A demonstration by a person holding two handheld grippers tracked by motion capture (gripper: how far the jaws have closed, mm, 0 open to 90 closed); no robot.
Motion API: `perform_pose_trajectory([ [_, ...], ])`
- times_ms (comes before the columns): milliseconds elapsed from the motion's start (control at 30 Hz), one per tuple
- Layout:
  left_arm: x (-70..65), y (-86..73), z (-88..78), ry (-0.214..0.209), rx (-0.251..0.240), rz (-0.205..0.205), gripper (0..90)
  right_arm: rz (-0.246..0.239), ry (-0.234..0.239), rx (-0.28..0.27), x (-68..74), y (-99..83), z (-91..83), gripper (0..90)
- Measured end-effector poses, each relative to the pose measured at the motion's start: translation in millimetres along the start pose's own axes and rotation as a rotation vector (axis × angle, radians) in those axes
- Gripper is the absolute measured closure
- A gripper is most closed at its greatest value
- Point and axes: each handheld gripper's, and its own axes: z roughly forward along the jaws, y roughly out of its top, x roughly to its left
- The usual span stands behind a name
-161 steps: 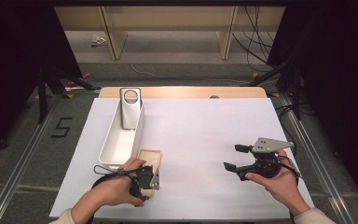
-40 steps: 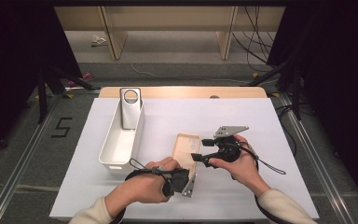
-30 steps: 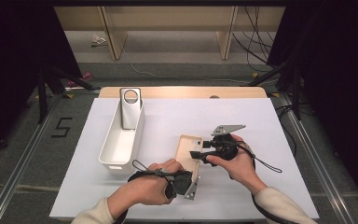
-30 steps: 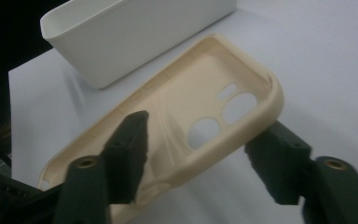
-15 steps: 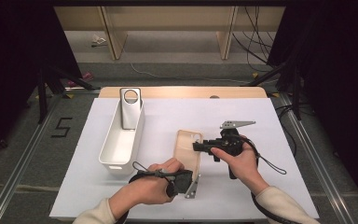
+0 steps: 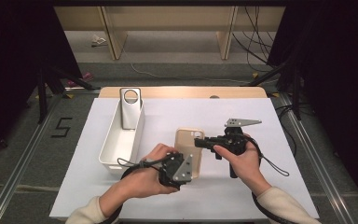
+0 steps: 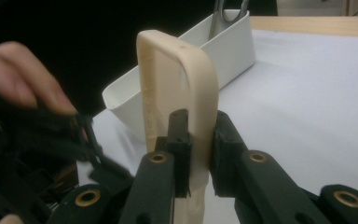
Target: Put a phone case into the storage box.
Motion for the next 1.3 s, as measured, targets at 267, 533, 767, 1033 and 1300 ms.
perform_pose_trajectory([
  [267,18.0,-3.9,-20.9,0.085,-0.207,-0.189,17.5,-0.011,-0.031,-0.021,-2.3,0.6,-3.4,80.9],
  [533,34.5,-21.8,-21.7,0.19,-0.257,-0.375,18.7,-0.037,-0.051,-0.031,-2.0,0.9,-3.7,80.8],
  [767,45.4,-34.2,-18.2,0.237,-0.317,-0.568,35.7,-0.052,-0.055,-0.034,-1.0,0.9,-3.0,80.7],
  [1033,49.4,-35.8,-17.3,0.245,-0.382,-0.674,56.7,-0.062,-0.053,-0.029,1.3,0.3,-0.5,80.6],
  [1300,50.3,-31.3,-15.1,0.253,-0.404,-0.734,72.0,-0.069,-0.055,-0.034,1.9,0.1,-0.2,80.6],
])
